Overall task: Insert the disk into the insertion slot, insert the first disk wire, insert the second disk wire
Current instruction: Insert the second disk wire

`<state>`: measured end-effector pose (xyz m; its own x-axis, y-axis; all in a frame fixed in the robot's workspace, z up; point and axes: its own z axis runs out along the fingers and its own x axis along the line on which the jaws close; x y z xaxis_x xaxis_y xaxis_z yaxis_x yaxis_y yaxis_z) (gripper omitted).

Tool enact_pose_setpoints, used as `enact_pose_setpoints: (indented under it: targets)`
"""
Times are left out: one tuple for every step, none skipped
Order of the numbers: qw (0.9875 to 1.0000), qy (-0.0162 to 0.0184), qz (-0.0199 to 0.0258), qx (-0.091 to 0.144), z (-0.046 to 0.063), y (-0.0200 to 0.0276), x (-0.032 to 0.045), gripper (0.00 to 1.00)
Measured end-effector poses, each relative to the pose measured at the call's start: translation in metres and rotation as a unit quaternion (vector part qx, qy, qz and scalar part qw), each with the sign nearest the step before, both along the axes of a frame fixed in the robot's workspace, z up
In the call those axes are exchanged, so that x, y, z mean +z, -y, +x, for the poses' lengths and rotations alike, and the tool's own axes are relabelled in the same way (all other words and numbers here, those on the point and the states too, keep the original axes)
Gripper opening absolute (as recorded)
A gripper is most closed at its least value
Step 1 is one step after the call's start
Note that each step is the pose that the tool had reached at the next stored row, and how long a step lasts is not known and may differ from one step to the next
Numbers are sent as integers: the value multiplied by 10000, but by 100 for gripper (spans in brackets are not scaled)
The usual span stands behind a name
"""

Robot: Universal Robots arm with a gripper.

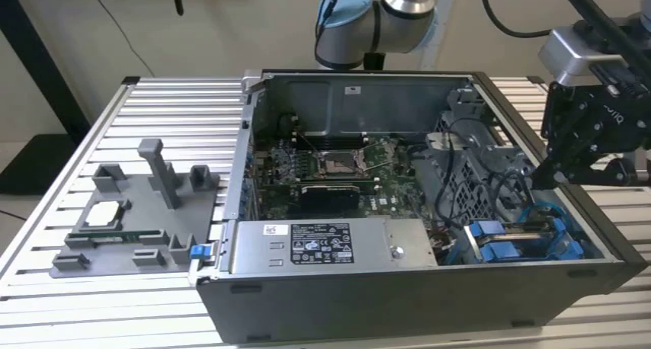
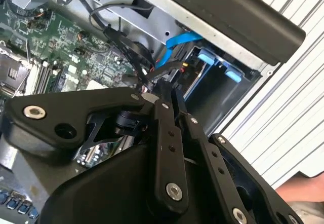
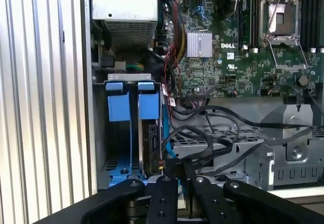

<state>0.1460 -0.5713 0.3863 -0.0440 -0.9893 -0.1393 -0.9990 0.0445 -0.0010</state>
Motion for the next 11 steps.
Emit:
enact_pose_setpoints:
  targets:
    - [10000,10,0,0,-31,-6,8,0]
    - [10000,21,0,0,-60,-12,14,0]
    - [10000,30,0,0,-87,-16,20,0]
    - [10000,41,0,0,-118,-21,24,0]
    - [10000,50,1,0,-152,-27,26,0]
    - [10000,58,1,0,-186,-33,27,0]
    - [10000,65,0,0,-220,-38,28,0]
    - [10000,70,0,0,-255,-43,28,0]
    - [10000,74,0,0,-290,-47,27,0]
    - [10000,76,0,0,-322,-48,28,0]
    - [10000,77,1,5,-338,-47,27,0]
